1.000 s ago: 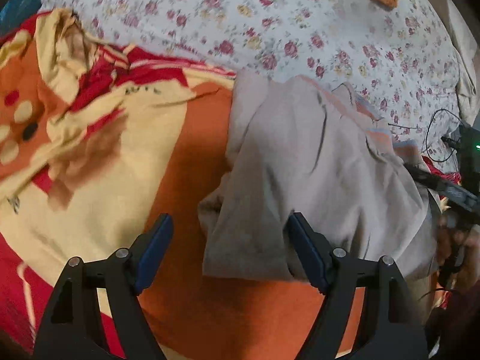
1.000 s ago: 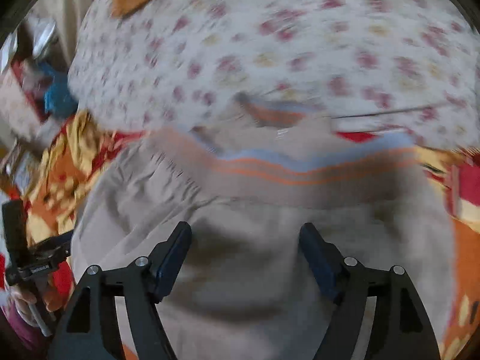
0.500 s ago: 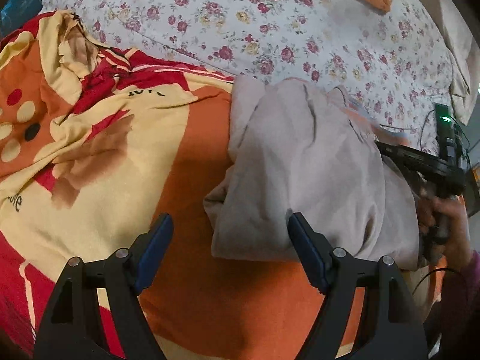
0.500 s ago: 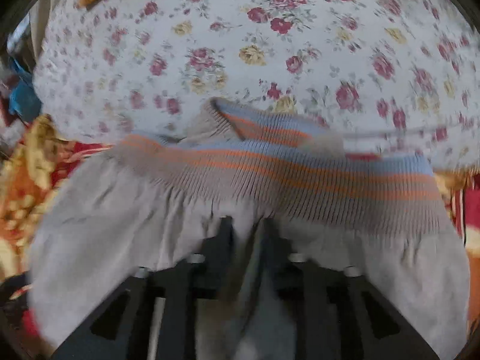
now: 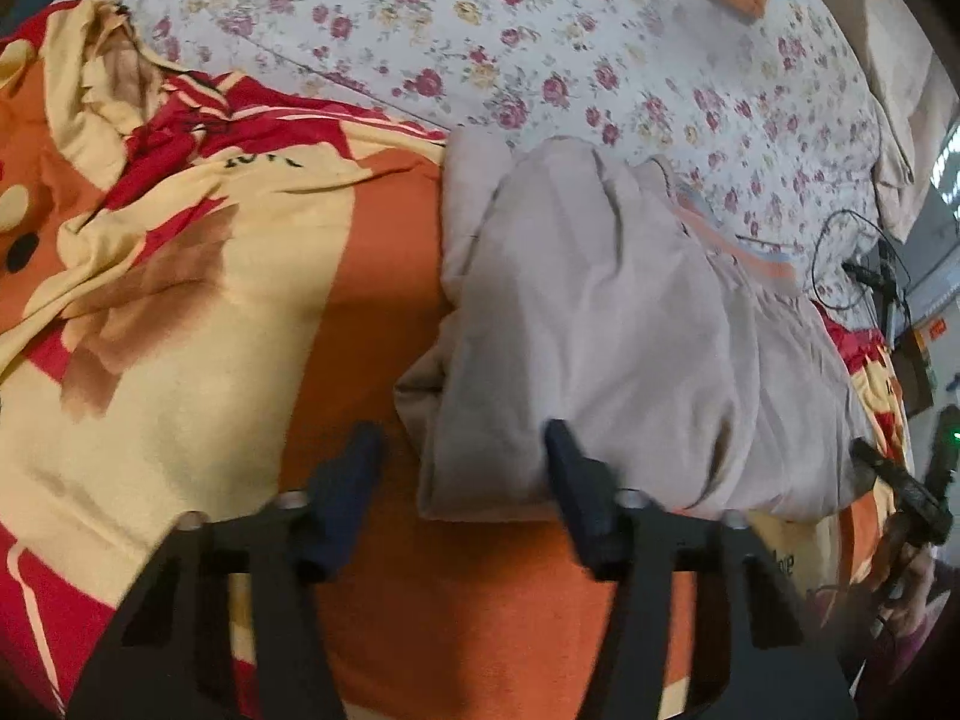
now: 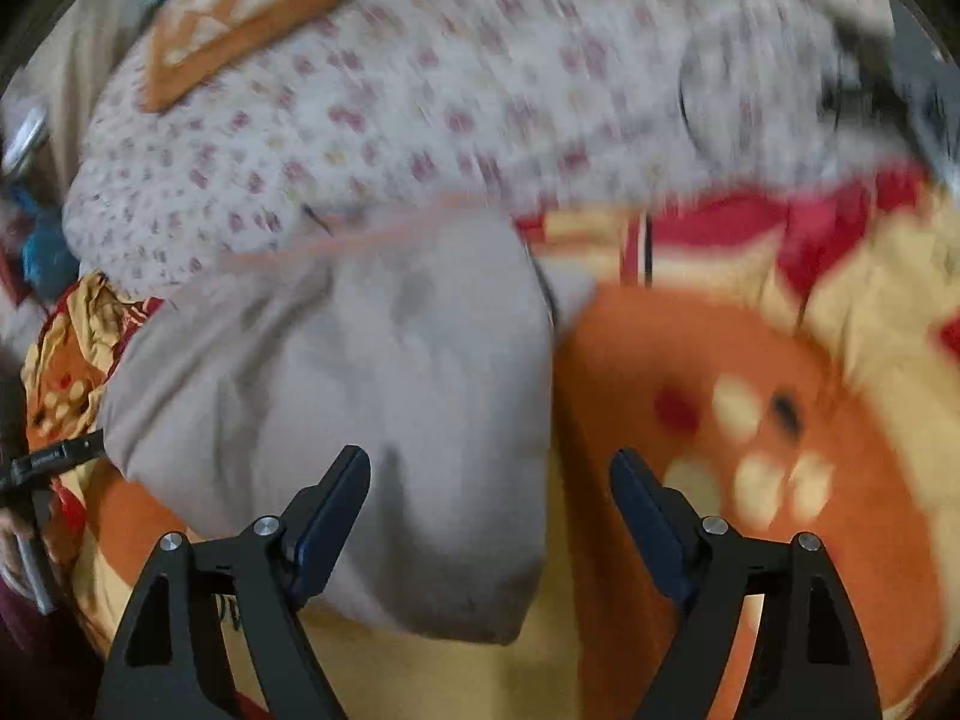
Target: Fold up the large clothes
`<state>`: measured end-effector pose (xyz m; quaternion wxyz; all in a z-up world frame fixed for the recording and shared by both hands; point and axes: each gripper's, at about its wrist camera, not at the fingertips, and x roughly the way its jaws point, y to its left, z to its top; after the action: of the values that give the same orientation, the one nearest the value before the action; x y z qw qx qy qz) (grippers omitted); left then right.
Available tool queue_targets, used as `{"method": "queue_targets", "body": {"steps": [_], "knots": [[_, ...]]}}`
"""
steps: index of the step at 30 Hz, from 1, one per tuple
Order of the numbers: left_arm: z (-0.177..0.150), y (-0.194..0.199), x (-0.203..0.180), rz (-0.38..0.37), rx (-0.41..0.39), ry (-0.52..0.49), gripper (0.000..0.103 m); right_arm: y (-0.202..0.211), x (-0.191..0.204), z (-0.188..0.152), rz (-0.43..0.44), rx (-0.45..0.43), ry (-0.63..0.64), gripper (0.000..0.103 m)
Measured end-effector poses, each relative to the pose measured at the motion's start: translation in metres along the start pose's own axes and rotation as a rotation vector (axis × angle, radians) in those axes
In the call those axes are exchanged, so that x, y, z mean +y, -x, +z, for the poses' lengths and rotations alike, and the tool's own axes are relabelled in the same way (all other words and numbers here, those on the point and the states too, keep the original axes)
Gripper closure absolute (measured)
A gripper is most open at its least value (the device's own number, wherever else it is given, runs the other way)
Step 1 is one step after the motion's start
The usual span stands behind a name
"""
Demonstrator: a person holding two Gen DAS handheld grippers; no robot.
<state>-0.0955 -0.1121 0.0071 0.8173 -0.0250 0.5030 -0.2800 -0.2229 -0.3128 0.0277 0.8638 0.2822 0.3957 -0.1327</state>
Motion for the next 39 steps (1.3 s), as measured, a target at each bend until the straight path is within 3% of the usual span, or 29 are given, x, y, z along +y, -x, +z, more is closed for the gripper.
{"method": "queue_targets", "body": {"steps": [1, 2, 3, 4, 9, 13, 16, 23, 26, 30, 32, 34, 39], "knots": [[0.0, 0.0, -0.001, 0.003, 0.002, -0.007, 0.069, -0.011, 0.0, -0.001, 0.041, 0.035, -0.022, 0.028], [-0.001, 0.0, -0.004, 0.017, 0.005, -0.02, 0.072, -0.017, 0.0, -0.002, 0.077, 0.048, -0.041, 0.066], [-0.001, 0.001, -0.005, 0.028, 0.007, -0.034, 0.08, -0.022, 0.0, -0.003, 0.118, 0.057, -0.057, 0.094], [0.0, 0.003, -0.006, 0.036, 0.005, -0.045, 0.087, -0.021, -0.001, -0.001, 0.139, 0.051, -0.063, 0.095], [0.0, 0.019, -0.008, 0.108, -0.037, -0.104, 0.095, 0.02, 0.006, 0.004, 0.089, -0.034, 0.049, 0.097], [-0.01, 0.001, -0.006, 0.162, -0.011, -0.099, 0.097, -0.01, -0.002, -0.014, 0.004, 0.052, 0.063, 0.097], [-0.011, 0.007, -0.012, 0.181, -0.017, -0.118, 0.097, -0.009, -0.003, -0.019, 0.003, 0.046, 0.063, 0.097], [-0.011, 0.013, -0.021, 0.241, -0.041, -0.144, 0.095, 0.028, -0.019, -0.017, -0.012, 0.015, -0.051, 0.071], [-0.012, 0.019, -0.025, 0.254, -0.057, -0.158, 0.095, 0.04, -0.013, -0.017, -0.025, -0.008, -0.048, 0.066], [-0.012, 0.031, -0.029, 0.285, -0.078, -0.178, 0.087, 0.052, 0.006, -0.013, -0.018, -0.047, -0.003, 0.061], [-0.011, 0.037, -0.029, 0.294, -0.084, -0.181, 0.08, 0.059, 0.019, -0.008, -0.02, -0.078, 0.026, 0.053], [-0.009, 0.045, -0.029, 0.294, -0.097, -0.175, 0.063, 0.064, 0.031, -0.005, -0.029, -0.103, 0.052, 0.051], [-0.001, 0.059, -0.039, 0.261, -0.139, -0.161, 0.049, 0.062, 0.058, 0.005, 0.045, -0.099, 0.084, 0.051]]}}
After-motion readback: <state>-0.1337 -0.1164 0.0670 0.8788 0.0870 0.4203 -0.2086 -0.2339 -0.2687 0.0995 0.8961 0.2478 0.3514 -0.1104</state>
